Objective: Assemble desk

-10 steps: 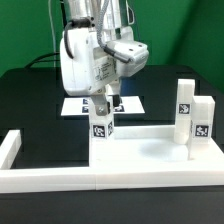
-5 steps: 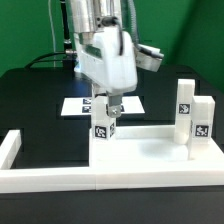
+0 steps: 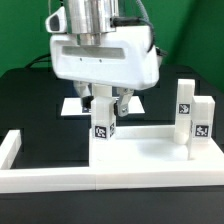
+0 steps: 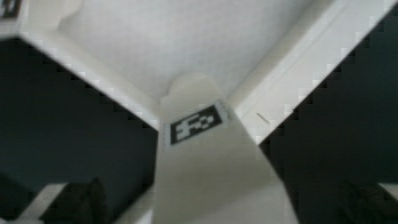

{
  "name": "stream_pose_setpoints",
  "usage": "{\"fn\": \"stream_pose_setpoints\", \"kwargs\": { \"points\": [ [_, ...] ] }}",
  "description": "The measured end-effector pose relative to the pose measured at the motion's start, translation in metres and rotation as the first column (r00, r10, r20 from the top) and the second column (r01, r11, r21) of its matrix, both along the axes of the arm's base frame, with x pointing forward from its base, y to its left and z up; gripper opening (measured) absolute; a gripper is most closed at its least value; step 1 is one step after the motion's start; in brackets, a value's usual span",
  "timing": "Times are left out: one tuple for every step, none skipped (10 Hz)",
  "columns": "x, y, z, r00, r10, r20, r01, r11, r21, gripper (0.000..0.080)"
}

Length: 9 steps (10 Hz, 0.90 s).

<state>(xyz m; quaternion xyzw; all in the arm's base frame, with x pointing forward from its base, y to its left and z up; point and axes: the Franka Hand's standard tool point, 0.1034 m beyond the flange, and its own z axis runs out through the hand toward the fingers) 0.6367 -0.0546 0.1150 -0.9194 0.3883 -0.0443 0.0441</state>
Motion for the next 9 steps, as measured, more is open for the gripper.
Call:
{"fn": "stream_pose_setpoints", "kwargs": {
  "points": [
    [-0.0020, 0.0023, -0.0034, 0.991, 0.134, -0.009, -0.134, 0.991, -0.018, 0.0649],
    [-0.0018, 0.0021, -0.0032, 0.993, 0.118, -0.008, -0.119, 0.993, -0.016, 0.0649],
    [-0.0018, 0.0020, -0.0032, 0.995, 0.096, -0.009, -0.096, 0.995, -0.014, 0.0649],
    [-0.0018, 0.0019, -0.0032, 0.995, 0.096, -0.009, -0.097, 0.995, -0.014, 0.0524],
    [-0.0018, 0.0019, -0.0032, 0.996, 0.094, -0.009, -0.094, 0.995, -0.014, 0.0384],
    [-0.0023, 0.0014, -0.0035, 0.999, -0.035, -0.015, 0.035, 0.999, 0.001, 0.0291],
    [-0.0024, 0.0012, -0.0036, 0.995, -0.102, -0.019, 0.102, 0.995, 0.007, 0.0291],
    [-0.0026, 0.0018, -0.0035, 0.981, -0.191, -0.026, 0.191, 0.981, 0.016, 0.0291],
    [-0.0038, 0.0037, -0.0032, 0.922, -0.383, -0.053, 0.385, 0.922, 0.036, 0.0291]
  ]
}}
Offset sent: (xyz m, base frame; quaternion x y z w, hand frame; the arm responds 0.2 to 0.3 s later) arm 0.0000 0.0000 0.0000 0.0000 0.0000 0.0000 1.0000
